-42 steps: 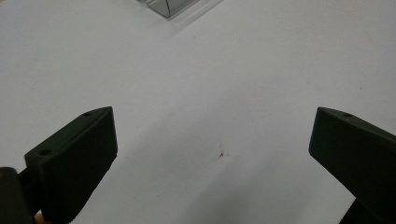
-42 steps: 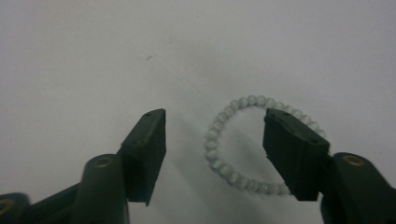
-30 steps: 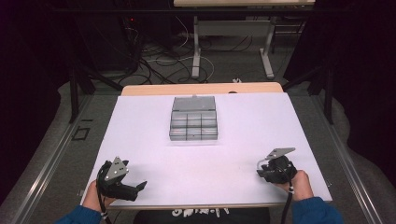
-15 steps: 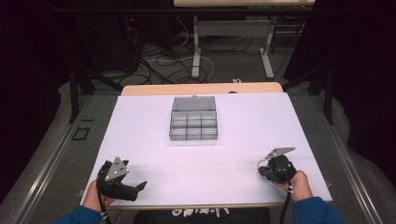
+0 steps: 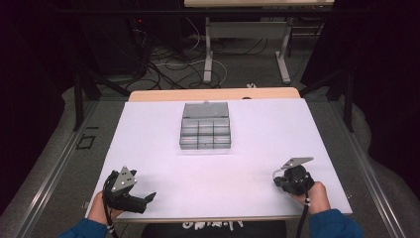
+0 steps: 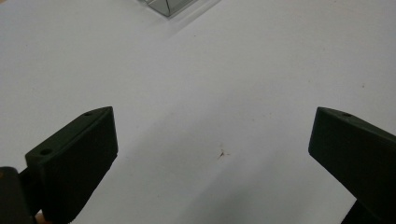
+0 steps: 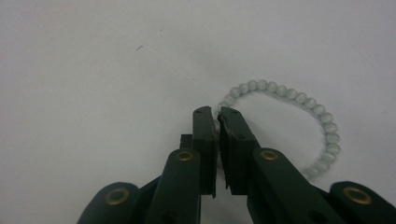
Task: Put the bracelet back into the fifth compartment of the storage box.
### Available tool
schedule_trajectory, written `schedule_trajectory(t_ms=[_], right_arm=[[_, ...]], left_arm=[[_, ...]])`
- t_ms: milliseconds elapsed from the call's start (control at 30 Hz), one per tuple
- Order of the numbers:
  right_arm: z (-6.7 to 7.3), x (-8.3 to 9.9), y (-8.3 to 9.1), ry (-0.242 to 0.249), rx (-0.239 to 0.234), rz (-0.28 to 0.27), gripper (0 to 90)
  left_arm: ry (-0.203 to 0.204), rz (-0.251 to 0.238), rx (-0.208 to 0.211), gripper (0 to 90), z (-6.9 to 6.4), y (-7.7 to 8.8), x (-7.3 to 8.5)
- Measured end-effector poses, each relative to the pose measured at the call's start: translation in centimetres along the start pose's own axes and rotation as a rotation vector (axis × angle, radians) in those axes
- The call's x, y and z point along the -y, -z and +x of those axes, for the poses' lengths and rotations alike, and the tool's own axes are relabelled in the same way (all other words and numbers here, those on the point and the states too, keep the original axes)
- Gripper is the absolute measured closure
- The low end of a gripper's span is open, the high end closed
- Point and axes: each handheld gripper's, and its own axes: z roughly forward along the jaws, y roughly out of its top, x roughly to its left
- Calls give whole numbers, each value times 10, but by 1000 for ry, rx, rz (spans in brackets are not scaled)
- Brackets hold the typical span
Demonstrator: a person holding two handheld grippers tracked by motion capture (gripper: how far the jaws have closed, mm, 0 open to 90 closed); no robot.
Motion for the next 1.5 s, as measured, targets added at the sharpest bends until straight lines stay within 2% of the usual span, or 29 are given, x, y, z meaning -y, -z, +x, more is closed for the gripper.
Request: schedule_trajectory(t_ms=[200,233,267,567,767,1100,1300,1500], right_arm=[[0,-1,2,4,3,3,853],[-1,-1,2,15,4,-11,853],[0,-2,5,2,6,-19,853],[0,-5,15,-16,15,-71,853],[-3,-9,26,-29,39,-134,853],[-5,-12,35,-33,60,-192,854],[-5,-15,42,-57,73,-227,854],[-1,-20,45,-40,70,-253,853]], left_arm=[[-4,-2,-3,15,0,0,0],[-6,-2,-5,15,0,0,0],[-5,-2,-5,15,0,0,0],[-15,-2,-10,15,1,1,-1],[-7,-2,-5,16,0,0,0],[-15,-1,-11,16,1,1,-1],[-14,-2,-11,16,1,1,-1],[-14,-4,-9,16,1,0,-1]])
